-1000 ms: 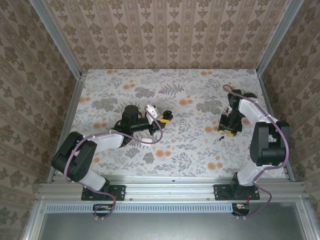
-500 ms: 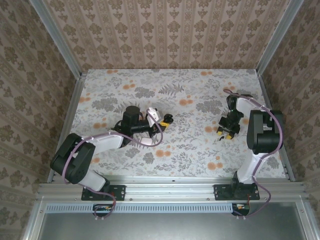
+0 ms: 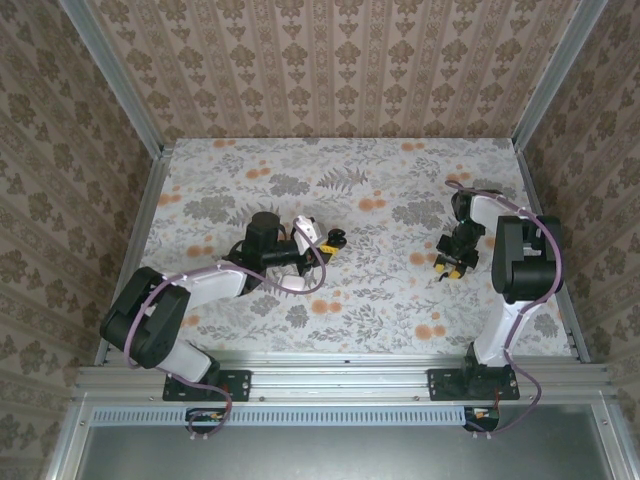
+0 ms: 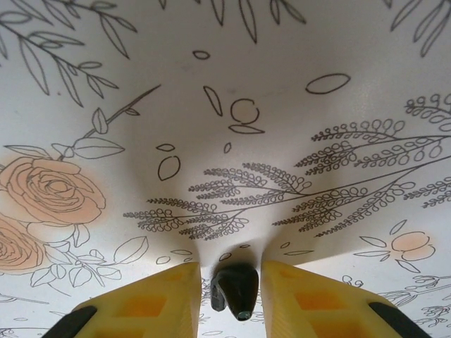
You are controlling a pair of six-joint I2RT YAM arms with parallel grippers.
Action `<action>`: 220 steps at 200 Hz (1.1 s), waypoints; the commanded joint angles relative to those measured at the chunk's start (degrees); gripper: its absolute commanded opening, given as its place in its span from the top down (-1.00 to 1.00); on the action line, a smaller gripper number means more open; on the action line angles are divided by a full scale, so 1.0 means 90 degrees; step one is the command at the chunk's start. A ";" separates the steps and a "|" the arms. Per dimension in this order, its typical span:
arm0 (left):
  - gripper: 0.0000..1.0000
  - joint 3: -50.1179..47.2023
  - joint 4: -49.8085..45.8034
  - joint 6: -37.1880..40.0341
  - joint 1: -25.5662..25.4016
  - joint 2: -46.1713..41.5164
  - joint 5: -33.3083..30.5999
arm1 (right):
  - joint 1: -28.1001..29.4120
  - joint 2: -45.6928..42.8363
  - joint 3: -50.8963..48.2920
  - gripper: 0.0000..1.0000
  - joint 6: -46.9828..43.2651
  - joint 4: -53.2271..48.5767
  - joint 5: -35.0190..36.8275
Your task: Insert wireless bluetooth earbuds into charging case
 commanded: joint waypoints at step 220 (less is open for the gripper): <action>0.88 0.0042 0.1182 -0.0477 -0.0559 0.1100 0.0037 | 0.0920 -0.3116 -0.2377 0.58 0.0848 0.2586 -0.0273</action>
